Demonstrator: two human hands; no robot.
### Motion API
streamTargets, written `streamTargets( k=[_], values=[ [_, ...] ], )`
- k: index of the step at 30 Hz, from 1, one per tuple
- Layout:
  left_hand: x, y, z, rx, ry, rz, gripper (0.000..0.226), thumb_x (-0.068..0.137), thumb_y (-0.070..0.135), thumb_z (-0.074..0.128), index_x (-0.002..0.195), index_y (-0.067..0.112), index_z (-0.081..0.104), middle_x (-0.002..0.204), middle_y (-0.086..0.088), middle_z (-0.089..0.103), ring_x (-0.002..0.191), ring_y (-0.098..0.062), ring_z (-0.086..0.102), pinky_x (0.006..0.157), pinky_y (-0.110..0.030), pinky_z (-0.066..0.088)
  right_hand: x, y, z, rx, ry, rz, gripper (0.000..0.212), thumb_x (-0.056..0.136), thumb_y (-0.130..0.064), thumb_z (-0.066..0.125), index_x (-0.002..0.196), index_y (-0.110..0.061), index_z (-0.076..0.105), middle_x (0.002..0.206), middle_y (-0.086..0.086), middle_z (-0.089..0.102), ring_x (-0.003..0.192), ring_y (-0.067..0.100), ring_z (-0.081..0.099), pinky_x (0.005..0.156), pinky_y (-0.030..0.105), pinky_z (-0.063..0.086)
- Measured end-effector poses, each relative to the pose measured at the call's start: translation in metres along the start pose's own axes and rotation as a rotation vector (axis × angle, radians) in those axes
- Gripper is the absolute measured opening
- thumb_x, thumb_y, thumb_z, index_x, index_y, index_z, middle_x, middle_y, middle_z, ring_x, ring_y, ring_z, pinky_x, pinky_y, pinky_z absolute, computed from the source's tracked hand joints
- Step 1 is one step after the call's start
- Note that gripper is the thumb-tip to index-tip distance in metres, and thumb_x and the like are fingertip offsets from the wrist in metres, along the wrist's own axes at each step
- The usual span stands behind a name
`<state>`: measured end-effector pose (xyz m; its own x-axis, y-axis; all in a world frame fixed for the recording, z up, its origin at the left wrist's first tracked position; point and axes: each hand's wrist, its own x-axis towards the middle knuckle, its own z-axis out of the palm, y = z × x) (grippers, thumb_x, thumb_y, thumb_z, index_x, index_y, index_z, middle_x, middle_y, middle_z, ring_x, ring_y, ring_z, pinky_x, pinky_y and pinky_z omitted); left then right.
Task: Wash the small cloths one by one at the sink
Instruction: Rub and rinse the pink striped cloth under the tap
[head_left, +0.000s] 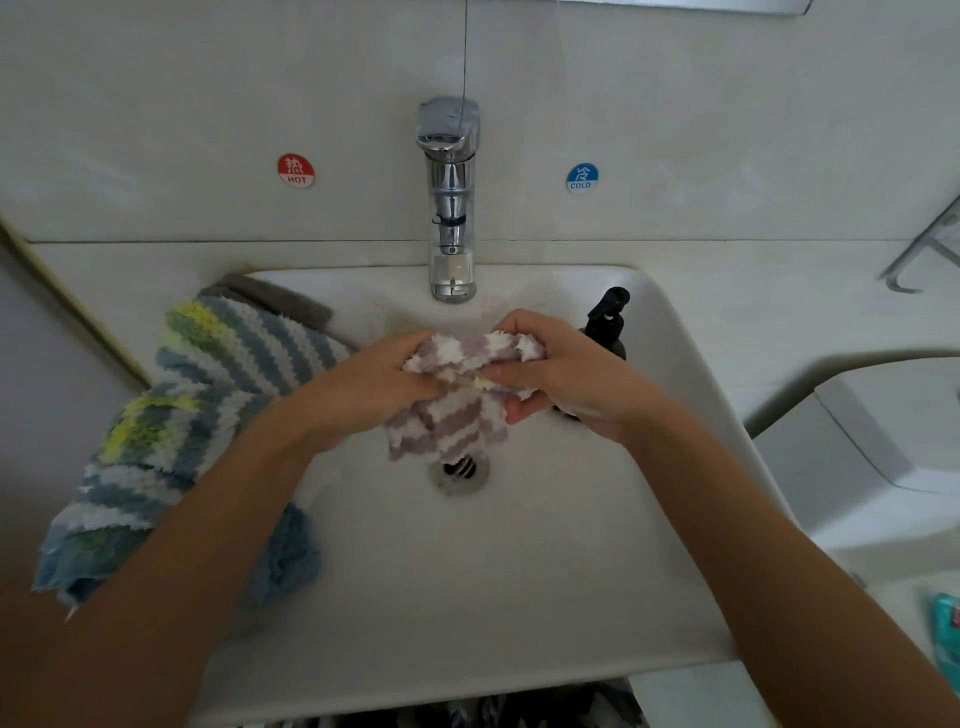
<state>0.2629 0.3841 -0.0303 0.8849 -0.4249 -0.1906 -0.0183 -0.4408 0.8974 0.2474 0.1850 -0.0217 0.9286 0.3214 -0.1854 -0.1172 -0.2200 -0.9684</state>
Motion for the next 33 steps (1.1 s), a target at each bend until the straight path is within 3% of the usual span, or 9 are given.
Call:
streamTargets(
  k=[8,11,13,15,17,20,23,29,33],
  values=[
    [-0.003,0.003,-0.008,0.146,-0.05,-0.038,0.024,0.09,0.015,0.062,0.1,0.034,0.053,0.098,0.006,0.063,0.086,-0.008,0.062,0.074,-0.024,0.051,0.0,0.0,-0.004,0.04,0.12,-0.03,0.023,0.087,-0.007,0.071,0.102,-0.018,0.056,0.08,0.003,0.061,0.056,0.012,0.058,0.058,0.026,0.057],
    [-0.008,0.007,-0.011,0.103,-0.082,-0.056,0.036,0.084,0.045,0.064,0.116,0.036,0.052,0.109,0.013,0.062,0.092,0.0,0.063,0.077,-0.018,0.051,-0.001,0.0,0.0,0.036,0.113,0.033,0.024,0.086,-0.027,0.073,0.1,-0.018,0.057,0.089,0.003,0.062,0.068,0.014,0.058,0.061,0.027,0.057],
    [-0.007,0.009,-0.008,0.034,-0.048,-0.105,0.063,0.074,0.069,0.047,0.126,0.033,0.053,0.12,0.011,0.061,0.108,-0.009,0.059,0.095,-0.031,0.048,0.003,0.001,0.01,0.031,0.186,0.047,0.025,0.089,-0.041,0.066,0.09,-0.018,0.056,0.084,-0.002,0.059,0.069,0.015,0.054,0.058,0.025,0.054],
    [0.001,0.008,0.001,-0.017,0.056,-0.192,0.073,0.079,0.076,0.034,0.125,0.025,0.059,0.121,0.004,0.062,0.111,-0.017,0.058,0.102,-0.039,0.043,0.009,0.005,0.021,0.068,0.319,0.005,0.034,0.091,-0.046,0.064,0.075,-0.019,0.05,0.067,-0.005,0.051,0.059,0.012,0.047,0.05,0.023,0.045],
    [0.008,0.007,0.015,0.052,0.21,-0.219,0.059,0.093,0.063,0.036,0.108,0.015,0.065,0.103,-0.006,0.066,0.091,-0.019,0.061,0.086,-0.034,0.048,0.013,0.01,0.032,0.106,0.446,-0.038,0.038,0.09,-0.041,0.067,0.067,-0.019,0.046,0.061,-0.003,0.048,0.051,0.01,0.045,0.048,0.022,0.039],
    [0.009,0.004,0.04,-0.012,0.471,-0.063,0.054,0.096,0.047,0.047,0.085,-0.003,0.063,0.079,-0.024,0.064,0.067,-0.029,0.062,0.07,-0.04,0.053,0.019,0.015,0.047,0.142,0.578,-0.079,0.038,0.09,-0.036,0.068,0.064,-0.018,0.047,0.054,-0.007,0.047,0.052,0.011,0.046,0.054,0.026,0.04],
    [0.007,0.008,0.056,-0.165,0.668,0.066,0.042,0.097,0.031,0.051,0.061,0.011,0.049,0.051,-0.004,0.048,0.043,-0.011,0.046,0.047,-0.026,0.042,0.02,0.014,0.062,0.145,0.663,-0.141,0.04,0.096,-0.026,0.06,0.061,-0.018,0.041,0.048,-0.009,0.038,0.051,0.01,0.037,0.053,0.026,0.034],
    [0.008,0.01,0.07,-0.285,0.793,0.144,0.043,0.099,0.018,0.048,0.056,0.013,0.047,0.049,0.002,0.045,0.044,-0.004,0.041,0.046,-0.019,0.036,0.017,0.014,0.075,0.159,0.644,-0.221,0.043,0.099,-0.013,0.051,0.057,-0.016,0.041,0.047,-0.011,0.035,0.047,0.006,0.033,0.049,0.024,0.03],
    [0.002,0.009,0.084,-0.227,0.742,0.199,0.04,0.097,0.017,0.049,0.057,0.013,0.046,0.05,0.003,0.042,0.046,-0.006,0.038,0.047,-0.021,0.034,0.025,0.018,0.066,0.272,0.672,-0.138,0.039,0.1,-0.017,0.05,0.062,-0.009,0.043,0.055,0.008,0.039,0.056,0.018,0.038,0.054,0.032,0.031]
  ],
)
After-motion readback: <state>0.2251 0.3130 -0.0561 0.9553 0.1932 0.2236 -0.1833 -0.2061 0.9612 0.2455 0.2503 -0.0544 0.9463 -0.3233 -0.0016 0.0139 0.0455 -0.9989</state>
